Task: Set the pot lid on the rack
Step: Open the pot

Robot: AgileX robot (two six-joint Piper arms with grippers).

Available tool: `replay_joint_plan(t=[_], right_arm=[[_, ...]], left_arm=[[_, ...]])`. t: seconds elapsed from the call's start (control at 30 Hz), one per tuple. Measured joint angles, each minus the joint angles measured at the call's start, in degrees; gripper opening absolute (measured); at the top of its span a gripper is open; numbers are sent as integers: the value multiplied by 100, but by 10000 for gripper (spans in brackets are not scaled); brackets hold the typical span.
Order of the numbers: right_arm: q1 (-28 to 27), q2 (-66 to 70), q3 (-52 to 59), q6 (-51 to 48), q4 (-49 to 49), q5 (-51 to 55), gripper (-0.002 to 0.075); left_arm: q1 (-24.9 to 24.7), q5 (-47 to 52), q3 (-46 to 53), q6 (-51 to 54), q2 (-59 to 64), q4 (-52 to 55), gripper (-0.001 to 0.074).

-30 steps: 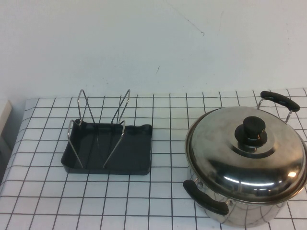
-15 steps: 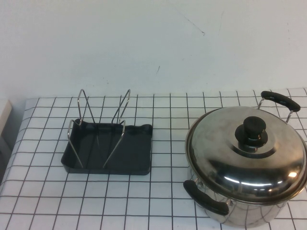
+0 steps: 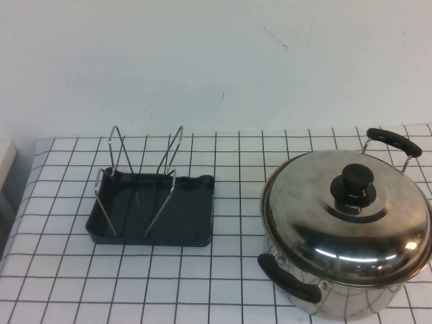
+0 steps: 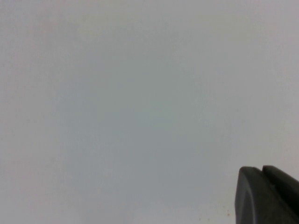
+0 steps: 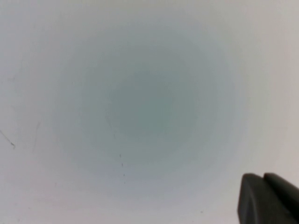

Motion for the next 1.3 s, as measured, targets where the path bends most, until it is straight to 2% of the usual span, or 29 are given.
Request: replay_joint_plan(t=[0.13, 0.3, 0.4, 0.5, 0.67, 0.73, 0.8, 0.9, 0.97, 1.1, 1.3], right_arm=[[0, 971, 0, 858, -1018, -968, -3], [0, 2325, -185, 2646, -4051, -3619, -2], [32, 3122, -409, 3854, -5244, -4266, -2], [32, 3798, -444, 4551, -5516, -4266, -3], [32, 4529, -454, 4696, -5525, -4843, 16], [32, 4762, -455, 4737, -5579, -5257, 83], [32, 5000, -466, 4833, -5658, -5614, 221], [32, 5316, -485, 4884, -5647, -5792, 468], [32, 5508, -500, 4759, -5602, -5804, 571], [45, 5913, -608, 4327, -5653, -5924, 643], [364, 6404, -726, 3641, -5542, -5936, 658]], left_arm=[[-108, -360, 0, -27, 458, 179, -3], [-251, -385, 0, -37, 668, 366, -3], [-279, -397, 11, -37, 666, 426, -3], [-279, -397, 44, -172, 666, 435, -3], [-279, -397, 68, -299, 666, 435, -3], [-279, -397, 68, -308, 666, 435, -3], [-279, -397, 68, -308, 666, 435, -3], [-279, -397, 68, -308, 666, 435, -3], [-279, -397, 68, -322, 666, 435, -3], [-279, -397, 68, -336, 666, 435, -3], [-279, -397, 68, -371, 666, 435, -3]])
